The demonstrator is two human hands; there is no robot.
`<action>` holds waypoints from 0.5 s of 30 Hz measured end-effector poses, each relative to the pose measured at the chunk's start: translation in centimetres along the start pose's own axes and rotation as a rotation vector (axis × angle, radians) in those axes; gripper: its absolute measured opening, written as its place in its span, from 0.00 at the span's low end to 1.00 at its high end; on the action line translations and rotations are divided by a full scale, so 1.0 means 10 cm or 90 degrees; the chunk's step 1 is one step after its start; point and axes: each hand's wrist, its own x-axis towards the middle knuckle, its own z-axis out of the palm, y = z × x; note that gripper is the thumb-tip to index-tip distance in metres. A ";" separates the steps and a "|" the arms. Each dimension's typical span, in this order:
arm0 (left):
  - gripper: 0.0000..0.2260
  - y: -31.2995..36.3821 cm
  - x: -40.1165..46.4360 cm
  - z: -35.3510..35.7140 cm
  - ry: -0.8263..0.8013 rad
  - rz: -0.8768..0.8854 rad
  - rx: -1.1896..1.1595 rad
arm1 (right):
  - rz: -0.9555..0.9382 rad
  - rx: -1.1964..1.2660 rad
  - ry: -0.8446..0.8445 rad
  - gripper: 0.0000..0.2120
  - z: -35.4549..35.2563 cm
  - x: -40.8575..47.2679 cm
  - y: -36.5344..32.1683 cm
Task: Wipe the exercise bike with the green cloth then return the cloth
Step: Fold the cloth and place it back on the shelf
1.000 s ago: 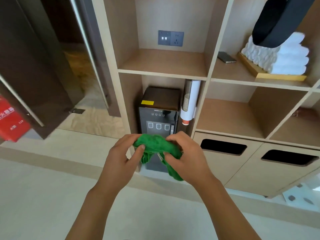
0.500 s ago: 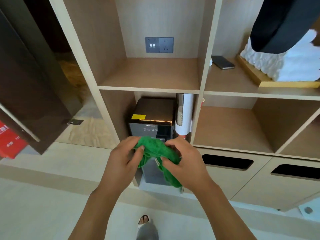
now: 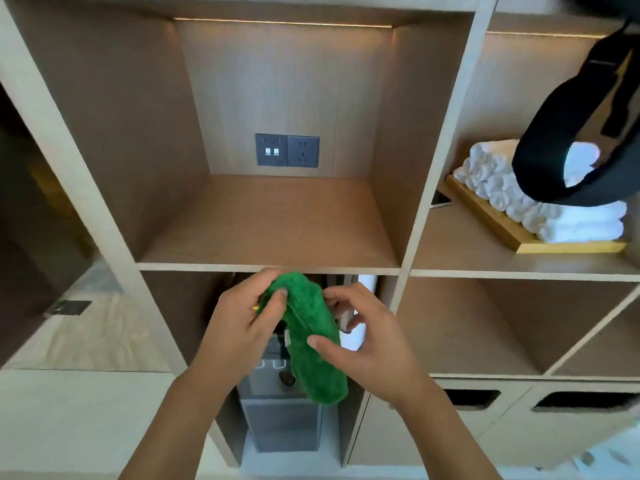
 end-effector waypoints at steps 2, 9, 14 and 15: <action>0.08 -0.10 0.24 -0.10 -0.015 0.020 -0.011 | 0.006 0.052 0.000 0.22 0.04 0.21 0.00; 0.10 -0.32 1.02 -0.42 -0.071 0.083 -0.058 | 0.049 0.298 -0.037 0.23 0.13 1.00 0.03; 0.08 -0.52 1.56 -0.53 -0.100 0.086 -0.057 | 0.035 0.241 0.003 0.08 0.11 1.59 0.11; 0.08 -0.58 1.66 -0.55 -0.098 0.081 -0.057 | 0.035 0.217 0.031 0.04 0.08 1.68 0.13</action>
